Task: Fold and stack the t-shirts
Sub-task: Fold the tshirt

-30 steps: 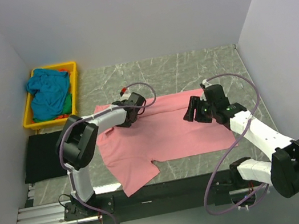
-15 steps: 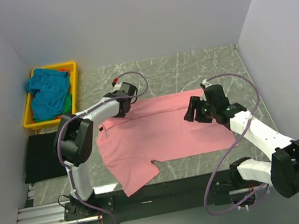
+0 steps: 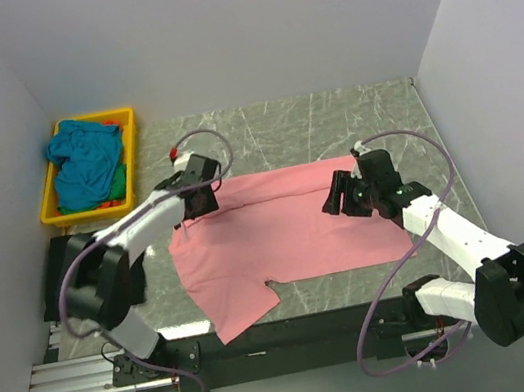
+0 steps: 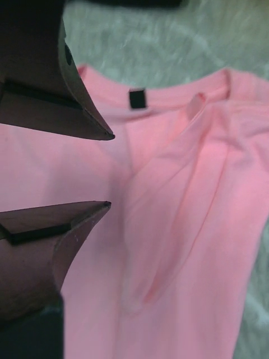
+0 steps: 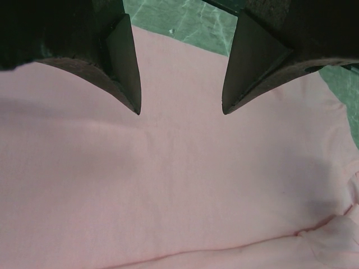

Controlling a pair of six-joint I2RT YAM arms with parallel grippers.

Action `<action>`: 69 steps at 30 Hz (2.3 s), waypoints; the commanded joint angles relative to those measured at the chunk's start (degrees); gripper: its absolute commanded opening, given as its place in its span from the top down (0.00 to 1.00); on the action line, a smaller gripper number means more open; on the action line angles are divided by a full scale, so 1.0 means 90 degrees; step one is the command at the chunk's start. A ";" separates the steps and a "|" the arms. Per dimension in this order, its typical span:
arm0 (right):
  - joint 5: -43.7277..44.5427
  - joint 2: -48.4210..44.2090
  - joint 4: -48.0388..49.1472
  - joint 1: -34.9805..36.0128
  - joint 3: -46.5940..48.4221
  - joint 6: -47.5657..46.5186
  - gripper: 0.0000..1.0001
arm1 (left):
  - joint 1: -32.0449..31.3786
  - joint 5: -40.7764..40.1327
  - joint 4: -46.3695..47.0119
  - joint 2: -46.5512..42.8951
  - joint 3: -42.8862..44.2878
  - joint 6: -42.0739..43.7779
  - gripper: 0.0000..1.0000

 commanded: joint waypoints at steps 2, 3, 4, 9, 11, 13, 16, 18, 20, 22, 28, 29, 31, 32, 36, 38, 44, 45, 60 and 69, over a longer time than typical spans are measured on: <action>-0.0135 -0.0046 0.0183 0.0023 -0.0103 -0.0041 0.34 | 0.0193 0.1450 0.1309 -0.0914 -0.1115 -0.1179 0.47; -0.0145 -0.0056 0.0202 0.0023 -0.0112 -0.0041 0.34 | 0.0223 0.1578 0.1727 -0.0974 -0.1281 -0.1363 0.47; -0.0155 -0.0056 0.0222 0.0023 -0.0122 -0.0032 0.34 | 0.0262 0.1792 0.1924 -0.1032 -0.1563 -0.1423 0.48; -0.0136 -0.0114 0.0222 0.0023 -0.0200 -0.0051 0.34 | 0.0632 0.2281 0.2921 -0.0916 -0.2112 -0.1775 0.54; -0.0116 -0.0144 0.0202 0.0023 -0.0210 -0.0080 0.34 | 0.0779 0.2389 0.3215 -0.0799 -0.2161 -0.1824 0.55; -0.0087 -0.0163 0.0173 0.0023 -0.0220 -0.0119 0.34 | 0.0809 0.2409 0.3390 -0.0692 -0.2162 -0.1775 0.56; -0.0067 -0.0163 0.0163 0.0013 -0.0239 -0.0139 0.34 | 0.0838 0.2390 0.3391 -0.0555 -0.2074 -0.1746 0.57; -0.0057 -0.0173 0.0163 0.0013 -0.0230 -0.0149 0.34 | 0.0877 0.2370 0.3372 -0.0448 -0.1947 -0.1746 0.57; -0.0048 -0.0154 0.0154 0.0013 -0.0230 -0.0149 0.34 | 0.0916 0.2331 0.3275 -0.0301 -0.1898 -0.1775 0.58; -0.0028 -0.0163 0.0144 0.0013 -0.0230 -0.0168 0.34 | 0.0936 0.2312 0.3255 -0.0262 -0.1898 -0.1814 0.58; -0.0008 -0.0125 0.0153 -0.0016 -0.0230 -0.0197 0.34 | 0.0936 0.2253 0.3313 -0.0310 -0.2054 -0.1970 0.58; -0.0038 -0.0115 0.0163 -0.0016 -0.0230 -0.0188 0.34 | 0.0936 0.2253 0.3332 -0.0301 -0.2064 -0.1970 0.58; -0.0038 -0.0114 0.0163 -0.0016 -0.0239 -0.0188 0.34 | 0.0926 0.2302 0.3381 -0.0262 -0.2054 -0.1961 0.59; -0.0047 -0.0114 0.0163 -0.0026 -0.0249 -0.0188 0.34 | 0.0936 0.2312 0.3381 -0.0242 -0.2035 -0.1961 0.59; -0.0009 -0.0163 0.0144 -0.0026 -0.0259 -0.0207 0.34 | 0.0936 0.2341 0.3391 -0.0213 -0.1966 -0.1970 0.64; 0.0001 -0.0173 0.0144 -0.0036 -0.0259 -0.0217 0.34 | 0.0936 0.2360 0.3372 -0.0252 -0.1927 -0.1980 0.67; -0.0018 -0.0183 0.0144 -0.0046 -0.0249 -0.0198 0.34 | 0.0936 0.2429 0.3313 -0.0447 -0.1898 -0.2019 0.77; -0.0028 -0.0183 0.0134 -0.0046 -0.0249 -0.0198 0.34 | 0.0936 0.2439 0.3294 -0.0476 -0.1888 -0.2029 0.80; -0.0028 -0.0222 0.0066 -0.0046 -0.0171 -0.0217 0.35 | 0.0936 0.2731 0.2513 -0.1090 -0.1546 -0.2312 0.98; -0.0262 -0.0163 0.0114 -0.0046 -0.0113 -0.0275 0.35 | 0.0916 0.3590 0.2014 -0.1326 -0.1819 -0.2644 0.94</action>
